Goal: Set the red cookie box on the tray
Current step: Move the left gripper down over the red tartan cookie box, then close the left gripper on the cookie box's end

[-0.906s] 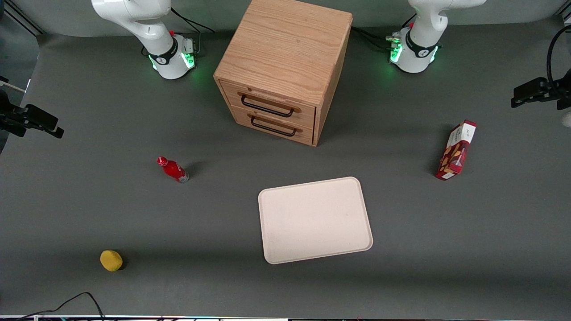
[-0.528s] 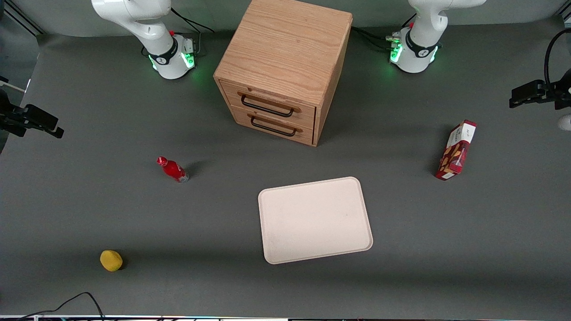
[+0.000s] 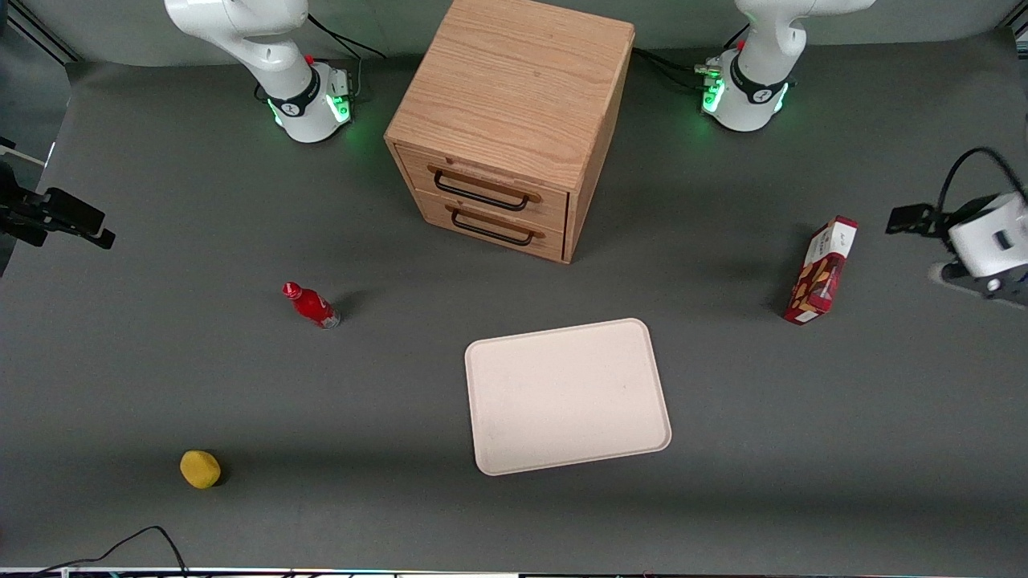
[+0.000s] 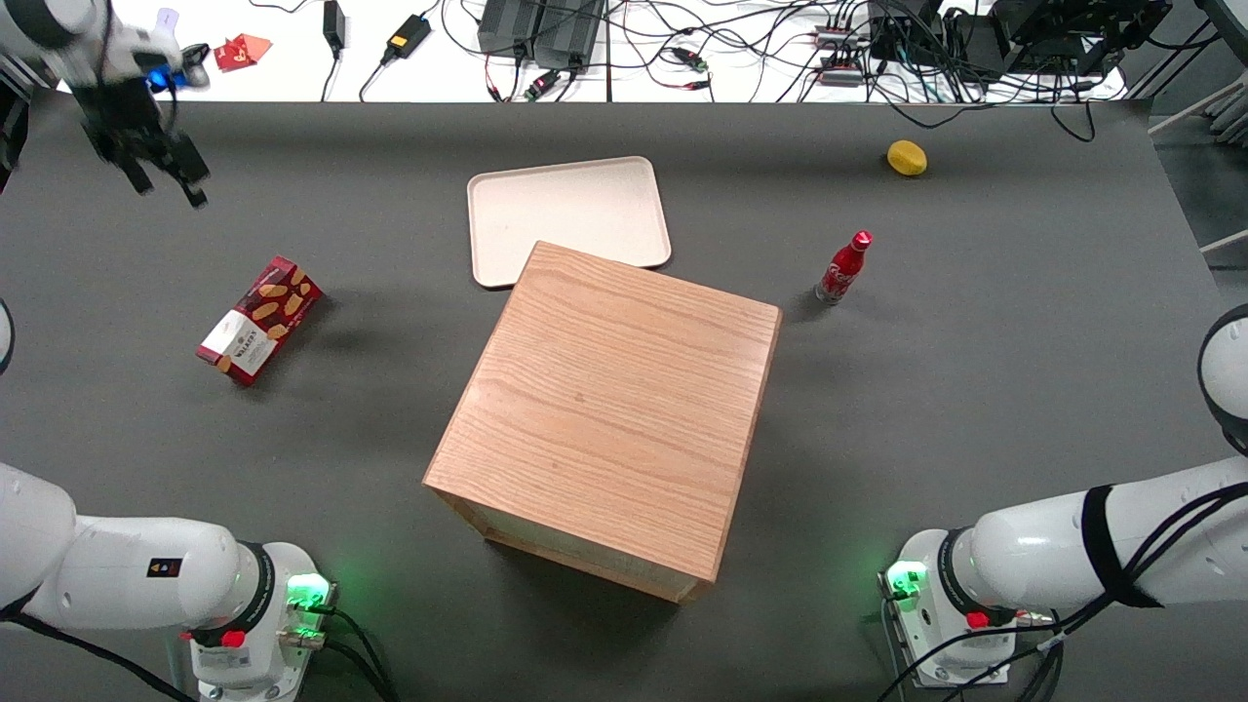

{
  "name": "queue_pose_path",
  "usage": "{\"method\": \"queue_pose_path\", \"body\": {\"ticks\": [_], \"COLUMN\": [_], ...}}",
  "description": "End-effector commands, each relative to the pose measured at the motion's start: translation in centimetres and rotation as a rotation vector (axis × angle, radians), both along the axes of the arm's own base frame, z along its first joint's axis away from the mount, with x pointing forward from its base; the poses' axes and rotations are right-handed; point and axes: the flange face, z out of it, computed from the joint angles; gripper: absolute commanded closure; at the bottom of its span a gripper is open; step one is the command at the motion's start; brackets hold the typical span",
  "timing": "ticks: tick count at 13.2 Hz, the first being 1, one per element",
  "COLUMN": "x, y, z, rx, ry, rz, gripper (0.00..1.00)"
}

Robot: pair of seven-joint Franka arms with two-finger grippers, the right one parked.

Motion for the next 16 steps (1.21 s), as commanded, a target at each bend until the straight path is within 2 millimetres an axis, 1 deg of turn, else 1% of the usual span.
{"method": "queue_pose_path", "body": {"ticks": [1,3,4,5,6,7,8,11,13,14,15,16], "x": [-3.8,-5.6,-6.6,-7.6,-8.0,-8.3,-8.3,-8.1,-7.5,-7.1,-6.0,-4.7], "y": [-0.5,-0.6,-0.8,-1.0,-1.1,-1.1,-1.0,-1.0,-1.1,-1.1,-1.1,-1.5], "z": [-8.1,-13.4,-15.2,-16.6,-18.0,-19.1,-19.7,-19.6,-18.8,-18.0,-16.3,-13.9], "rx": [-0.021,-0.021,-0.021,-0.021,-0.018,-0.026,-0.043,-0.050,-0.050,-0.052,-0.067,-0.091], "ry": [-0.084,-0.151,-0.169,-0.178,-0.193,-0.201,-0.199,-0.201,-0.212,-0.217,-0.212,-0.195], "rz": [-0.077,-0.095,-0.097,-0.099,-0.101,-0.075,-0.041,-0.027,-0.025,-0.025,-0.006,0.017], "gripper": [0.00,0.00,0.00,0.00,0.00,0.49,0.99,1.00,1.00,1.00,1.00,1.00]}}
